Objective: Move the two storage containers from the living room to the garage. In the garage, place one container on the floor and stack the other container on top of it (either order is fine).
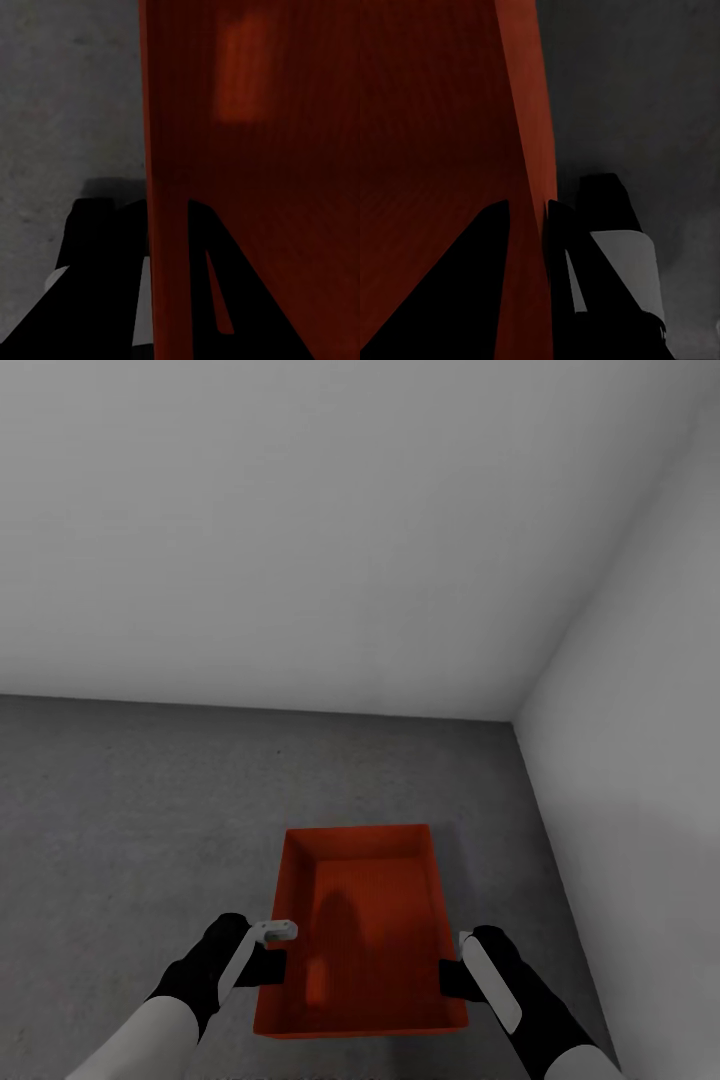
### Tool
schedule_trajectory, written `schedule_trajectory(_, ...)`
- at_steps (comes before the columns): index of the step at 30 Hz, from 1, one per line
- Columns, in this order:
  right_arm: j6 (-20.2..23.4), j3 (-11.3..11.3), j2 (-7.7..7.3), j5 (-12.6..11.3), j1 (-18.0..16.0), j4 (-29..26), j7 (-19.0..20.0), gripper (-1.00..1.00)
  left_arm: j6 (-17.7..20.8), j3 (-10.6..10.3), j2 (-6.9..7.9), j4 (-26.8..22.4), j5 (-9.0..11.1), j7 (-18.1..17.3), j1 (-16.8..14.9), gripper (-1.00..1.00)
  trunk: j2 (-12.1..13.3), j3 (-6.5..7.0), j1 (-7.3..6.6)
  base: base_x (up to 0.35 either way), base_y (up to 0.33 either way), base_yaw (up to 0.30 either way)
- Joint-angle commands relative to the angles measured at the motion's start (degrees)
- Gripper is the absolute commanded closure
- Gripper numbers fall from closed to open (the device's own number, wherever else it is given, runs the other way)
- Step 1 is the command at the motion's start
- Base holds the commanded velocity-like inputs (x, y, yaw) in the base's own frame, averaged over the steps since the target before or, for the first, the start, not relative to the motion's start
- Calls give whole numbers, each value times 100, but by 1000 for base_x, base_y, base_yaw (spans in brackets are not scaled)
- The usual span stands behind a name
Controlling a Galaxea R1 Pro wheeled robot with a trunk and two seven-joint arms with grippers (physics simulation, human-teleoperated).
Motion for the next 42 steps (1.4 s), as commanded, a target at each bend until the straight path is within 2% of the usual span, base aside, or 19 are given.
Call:
schedule_trajectory(1, -27, -4, -1, -142, -3, -7, -42, 100, 25, 7, 0, -12, 80, 27, -1, 100, -42, -26, 21, 0, 0, 0)
schedule_trajectory(20, -27, -4, -1, -143, -3, -8, -42, 100, 25, 8, -2, -12, 80, 27, 0, 100, -804, -376, 439, 0, 0, 0)
schedule_trajectory(42, -27, -6, -1, -142, -3, -7, -42, 100, 25, 7, -2, -12, 80, 26, 0, 100, -804, -534, 439, 0, 0, 0)
